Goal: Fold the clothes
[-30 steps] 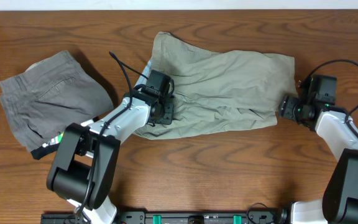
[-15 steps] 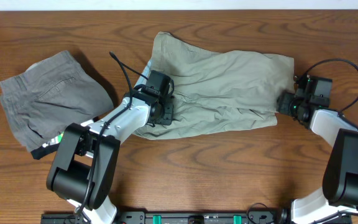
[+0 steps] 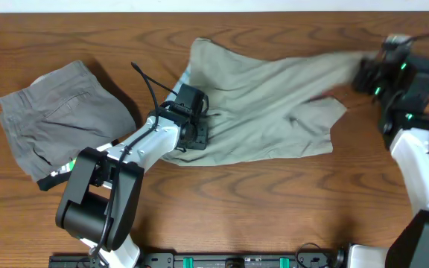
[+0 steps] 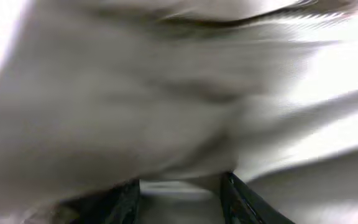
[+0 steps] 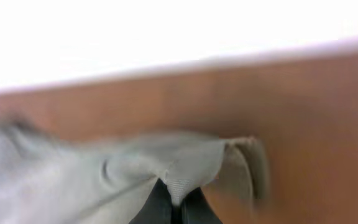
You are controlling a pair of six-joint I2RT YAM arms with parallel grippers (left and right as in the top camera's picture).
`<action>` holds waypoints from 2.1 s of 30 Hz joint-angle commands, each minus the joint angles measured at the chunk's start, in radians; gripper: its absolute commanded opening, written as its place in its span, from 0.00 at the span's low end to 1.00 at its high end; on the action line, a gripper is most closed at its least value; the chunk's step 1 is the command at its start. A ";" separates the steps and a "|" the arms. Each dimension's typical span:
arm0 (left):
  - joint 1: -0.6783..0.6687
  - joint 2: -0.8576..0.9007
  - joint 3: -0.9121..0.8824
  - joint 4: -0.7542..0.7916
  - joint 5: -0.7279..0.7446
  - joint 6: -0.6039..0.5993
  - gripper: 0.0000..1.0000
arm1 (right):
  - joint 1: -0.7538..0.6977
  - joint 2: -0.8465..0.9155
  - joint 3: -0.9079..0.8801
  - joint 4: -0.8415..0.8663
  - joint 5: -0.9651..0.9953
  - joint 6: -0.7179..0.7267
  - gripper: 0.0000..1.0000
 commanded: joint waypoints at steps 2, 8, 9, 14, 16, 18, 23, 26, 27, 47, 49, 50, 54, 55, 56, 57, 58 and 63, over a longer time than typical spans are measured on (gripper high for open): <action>0.002 0.013 -0.009 -0.019 -0.003 -0.014 0.45 | 0.019 0.080 0.129 0.014 0.102 0.058 0.07; 0.002 0.013 -0.009 -0.027 -0.003 -0.017 0.45 | 0.029 0.217 0.188 -0.202 0.089 0.048 0.87; 0.002 0.013 -0.009 -0.030 -0.003 -0.017 0.45 | 0.026 0.226 0.188 -0.248 0.089 0.035 0.93; 0.002 0.013 -0.009 -0.041 -0.003 -0.017 0.45 | 0.014 0.230 0.185 -0.449 0.122 0.013 0.99; 0.002 0.013 -0.009 -0.043 -0.003 -0.017 0.45 | 0.014 0.230 0.185 -0.552 0.122 -0.014 0.98; 0.002 0.013 -0.009 -0.045 -0.003 -0.017 0.45 | 0.014 0.230 0.183 -0.647 0.122 -0.018 0.91; 0.002 0.013 -0.009 -0.045 -0.003 -0.017 0.45 | 0.016 0.230 0.168 -0.842 0.082 -0.058 0.89; 0.002 0.013 -0.009 -0.045 -0.003 -0.017 0.45 | 0.016 0.230 0.143 -0.919 0.080 -0.085 0.88; 0.002 0.013 -0.009 -0.045 -0.003 -0.017 0.45 | 0.016 0.230 0.128 -0.922 0.080 -0.087 0.88; 0.002 0.013 -0.009 -0.045 -0.003 -0.017 0.45 | 0.027 0.230 -0.127 -0.672 -0.064 -0.131 0.77; 0.002 0.013 -0.009 -0.046 -0.003 -0.017 0.45 | 0.039 0.230 -0.127 -0.645 -0.091 -0.131 0.74; 0.002 0.013 -0.009 -0.046 -0.003 -0.017 0.45 | 0.047 0.230 -0.127 -0.636 -0.106 -0.131 0.72; 0.002 0.013 -0.009 -0.047 -0.003 -0.017 0.45 | 0.085 0.230 -0.127 -0.623 -0.121 -0.130 0.61; 0.002 0.013 -0.009 -0.048 -0.003 -0.017 0.45 | 0.095 0.230 -0.127 -0.622 -0.121 -0.130 0.58; 0.002 0.013 -0.009 -0.049 -0.003 -0.017 0.45 | 0.105 0.230 -0.127 -0.619 -0.121 -0.130 0.54; 0.002 0.013 -0.009 -0.049 -0.003 -0.017 0.45 | 0.114 0.230 -0.127 -0.617 -0.121 -0.130 0.48; 0.002 0.013 -0.009 -0.049 -0.003 -0.017 0.45 | 0.119 0.230 -0.127 -0.615 -0.121 -0.130 0.40; 0.002 0.013 -0.009 -0.049 -0.003 -0.017 0.45 | 0.127 0.230 -0.127 -0.620 -0.101 -0.092 0.01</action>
